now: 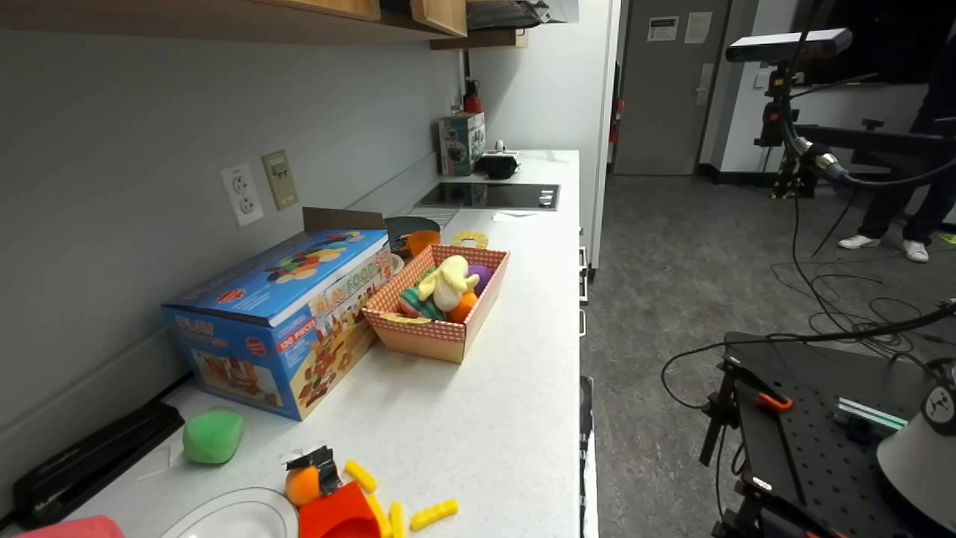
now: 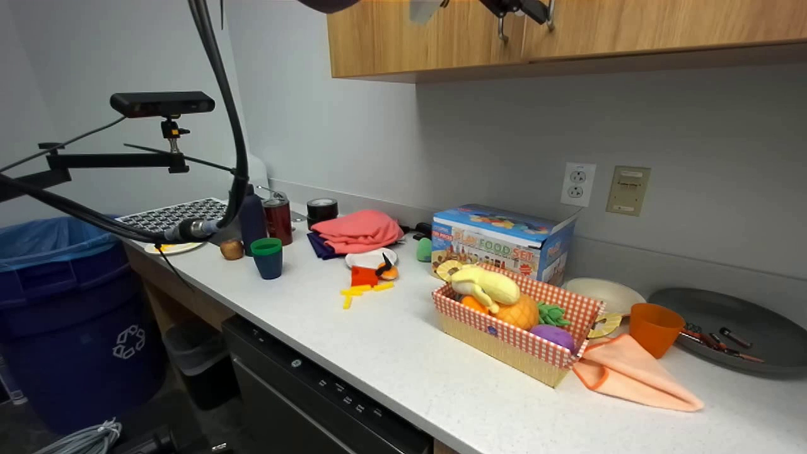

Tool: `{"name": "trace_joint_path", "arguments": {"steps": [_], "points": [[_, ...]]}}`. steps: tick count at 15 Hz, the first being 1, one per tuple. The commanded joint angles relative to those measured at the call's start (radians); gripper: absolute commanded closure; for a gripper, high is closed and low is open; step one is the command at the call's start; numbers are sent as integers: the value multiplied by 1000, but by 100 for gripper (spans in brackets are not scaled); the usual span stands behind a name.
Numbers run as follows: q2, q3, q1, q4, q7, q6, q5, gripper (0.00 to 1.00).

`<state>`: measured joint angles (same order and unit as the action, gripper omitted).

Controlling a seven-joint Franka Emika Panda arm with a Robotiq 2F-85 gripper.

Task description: Open the right upper cabinet door.

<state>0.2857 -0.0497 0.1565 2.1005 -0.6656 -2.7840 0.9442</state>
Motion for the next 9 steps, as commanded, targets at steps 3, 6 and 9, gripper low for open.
{"name": "trace_joint_path", "arguments": {"steps": [3,6,9], "points": [[43,-46,118,59,-28,-46,205,0],[50,-41,142,65,-55,-90,297,0],[41,-40,143,66,-58,-102,341,0]]}}
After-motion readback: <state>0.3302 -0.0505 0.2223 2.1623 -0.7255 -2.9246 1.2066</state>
